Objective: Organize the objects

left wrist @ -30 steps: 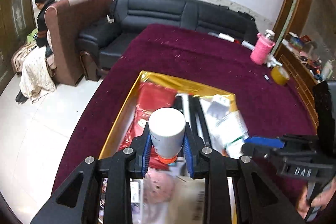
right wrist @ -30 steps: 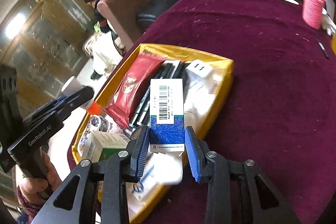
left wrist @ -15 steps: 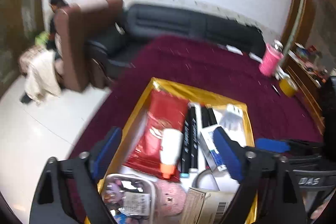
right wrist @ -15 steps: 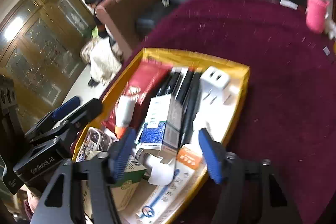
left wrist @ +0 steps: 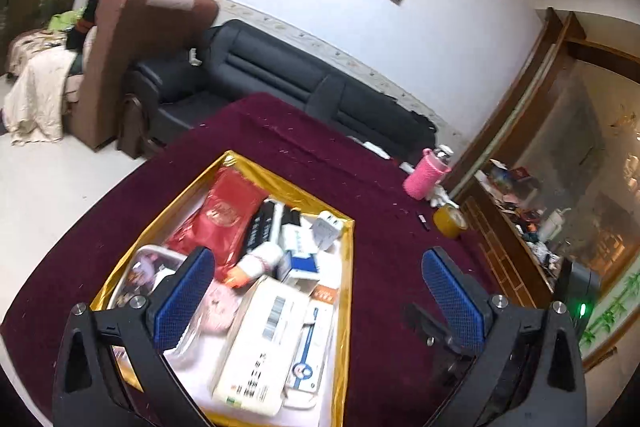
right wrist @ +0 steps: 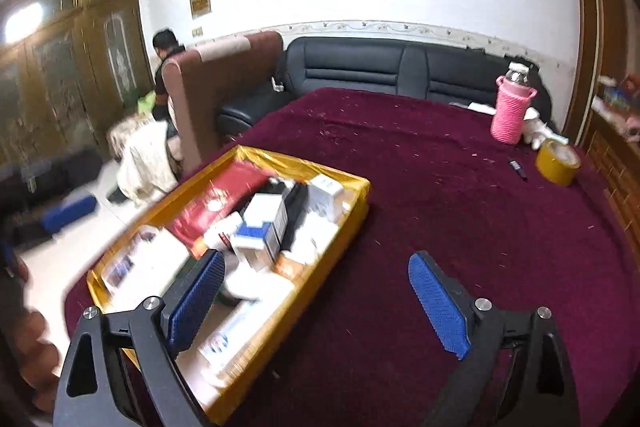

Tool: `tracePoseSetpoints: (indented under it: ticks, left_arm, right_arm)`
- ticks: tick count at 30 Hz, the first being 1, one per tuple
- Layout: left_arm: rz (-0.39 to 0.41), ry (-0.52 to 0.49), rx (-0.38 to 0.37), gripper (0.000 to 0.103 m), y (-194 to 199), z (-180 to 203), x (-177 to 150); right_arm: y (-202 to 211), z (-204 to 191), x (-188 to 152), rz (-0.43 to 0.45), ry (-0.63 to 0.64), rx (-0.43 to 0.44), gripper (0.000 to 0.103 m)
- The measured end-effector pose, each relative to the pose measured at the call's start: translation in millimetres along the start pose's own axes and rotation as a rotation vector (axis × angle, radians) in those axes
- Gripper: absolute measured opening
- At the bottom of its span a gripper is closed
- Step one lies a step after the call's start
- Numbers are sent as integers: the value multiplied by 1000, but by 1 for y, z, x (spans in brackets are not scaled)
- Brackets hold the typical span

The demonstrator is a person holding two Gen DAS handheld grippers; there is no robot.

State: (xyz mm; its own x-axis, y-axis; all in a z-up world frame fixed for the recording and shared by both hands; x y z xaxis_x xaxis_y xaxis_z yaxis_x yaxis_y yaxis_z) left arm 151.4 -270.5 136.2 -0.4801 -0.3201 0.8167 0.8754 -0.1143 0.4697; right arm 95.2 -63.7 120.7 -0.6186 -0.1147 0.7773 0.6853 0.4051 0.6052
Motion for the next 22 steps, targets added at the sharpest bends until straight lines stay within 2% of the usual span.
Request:
tracePoseSetpoints:
  ticks: [3, 5, 8, 9, 11, 15, 18, 22]
  left_arm:
    - [19, 70, 6, 103, 14, -1, -11]
    - [45, 112, 38, 103, 24, -3, -18]
    - [38, 54, 171, 103, 32, 1, -25]
    - [42, 32, 253, 103, 35, 4, -28]
    - [49, -19, 364, 103, 38, 8, -33]
    - [28, -92, 515, 103, 44, 13, -44]
    - [43, -145, 651, 103, 52, 20, -51]
    - [44, -161, 677, 103, 61, 22, -52]
  right_arm:
    - [4, -1, -18, -3, 42, -52, 96]
    - [7, 4, -25, -12, 41, -57, 96]
    - [11, 3, -36, -30, 56, -60, 96]
    - [11, 2, -40, -37, 65, -63, 96]
    - [13, -2, -49, -46, 82, -81, 97]
    - [12, -12, -61, -78, 107, -90, 97]
    - [15, -18, -65, -83, 121, -90, 98]
    - [18, -21, -67, -82, 125, -94, 100]
Point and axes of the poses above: each gripper's, at about its wrist camera, not at the fingertips, and y roughly against the way its jaws point, z to its right, x to its top, the point moved 1 cm from there along -y, roughly the way its jaws point, and after that the axes turned 11 degrees about -y, right-handed, at the moved point
